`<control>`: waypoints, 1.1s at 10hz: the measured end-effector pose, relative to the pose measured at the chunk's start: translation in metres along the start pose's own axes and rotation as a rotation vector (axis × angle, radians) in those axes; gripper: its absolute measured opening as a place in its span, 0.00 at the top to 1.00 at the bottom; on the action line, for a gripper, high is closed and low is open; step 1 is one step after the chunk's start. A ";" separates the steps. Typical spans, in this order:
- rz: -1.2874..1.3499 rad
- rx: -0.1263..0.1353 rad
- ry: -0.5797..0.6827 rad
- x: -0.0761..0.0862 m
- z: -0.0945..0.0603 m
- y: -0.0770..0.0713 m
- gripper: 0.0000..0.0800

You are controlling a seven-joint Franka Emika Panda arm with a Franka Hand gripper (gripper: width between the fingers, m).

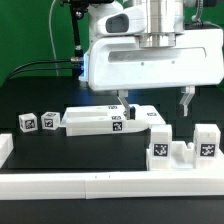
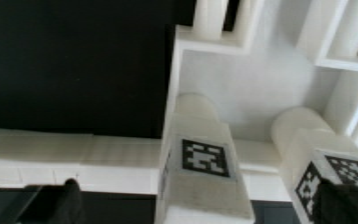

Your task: Assemble chair

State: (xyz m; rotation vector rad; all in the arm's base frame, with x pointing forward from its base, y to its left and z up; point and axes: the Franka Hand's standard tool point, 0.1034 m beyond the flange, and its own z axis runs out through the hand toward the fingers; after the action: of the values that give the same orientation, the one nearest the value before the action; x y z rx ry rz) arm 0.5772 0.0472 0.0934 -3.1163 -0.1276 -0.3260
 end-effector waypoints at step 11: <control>0.041 -0.094 0.341 -0.010 -0.002 0.021 0.19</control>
Offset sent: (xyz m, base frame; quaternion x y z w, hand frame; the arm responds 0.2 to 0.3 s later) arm 0.0022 0.0146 -0.0172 0.0465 0.1880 0.0392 0.9803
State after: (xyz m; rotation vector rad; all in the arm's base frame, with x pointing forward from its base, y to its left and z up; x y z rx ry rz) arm 0.5686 0.0252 0.0931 -3.0887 -0.0464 -0.8759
